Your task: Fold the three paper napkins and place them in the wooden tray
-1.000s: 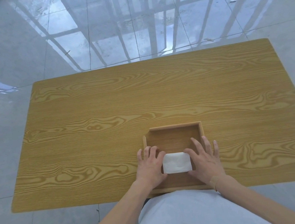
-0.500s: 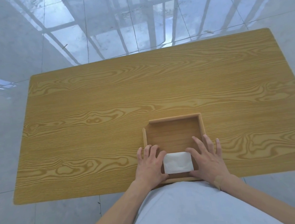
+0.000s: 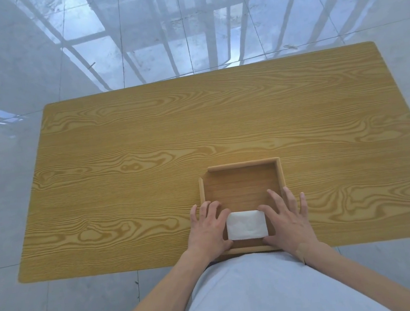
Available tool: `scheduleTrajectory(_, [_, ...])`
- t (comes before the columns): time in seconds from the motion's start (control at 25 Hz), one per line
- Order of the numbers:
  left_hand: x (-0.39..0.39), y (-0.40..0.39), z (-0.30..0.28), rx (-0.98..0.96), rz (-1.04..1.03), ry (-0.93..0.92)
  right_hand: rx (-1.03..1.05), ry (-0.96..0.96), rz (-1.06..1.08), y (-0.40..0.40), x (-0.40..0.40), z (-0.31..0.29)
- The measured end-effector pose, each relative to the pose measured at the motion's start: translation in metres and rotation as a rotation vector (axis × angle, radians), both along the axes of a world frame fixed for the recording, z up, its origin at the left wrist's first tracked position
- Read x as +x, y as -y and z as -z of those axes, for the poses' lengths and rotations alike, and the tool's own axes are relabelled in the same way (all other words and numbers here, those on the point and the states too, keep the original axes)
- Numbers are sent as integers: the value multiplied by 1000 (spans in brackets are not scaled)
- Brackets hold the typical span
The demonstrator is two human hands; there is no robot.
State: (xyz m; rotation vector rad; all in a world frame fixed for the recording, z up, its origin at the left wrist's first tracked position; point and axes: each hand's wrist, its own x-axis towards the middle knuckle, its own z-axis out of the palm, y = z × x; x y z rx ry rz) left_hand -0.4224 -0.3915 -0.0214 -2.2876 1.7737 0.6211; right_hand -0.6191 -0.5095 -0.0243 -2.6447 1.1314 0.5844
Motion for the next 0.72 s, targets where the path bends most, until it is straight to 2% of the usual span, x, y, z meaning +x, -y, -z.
scheduleTrajectory(0.48, [-1, 1, -3, 35, 6, 14, 16, -8, 12, 2, -1, -2])
scheduleTrajectory(0.72, [10, 2, -19, 3, -43, -130, 135, 68, -25, 16, -7, -21])
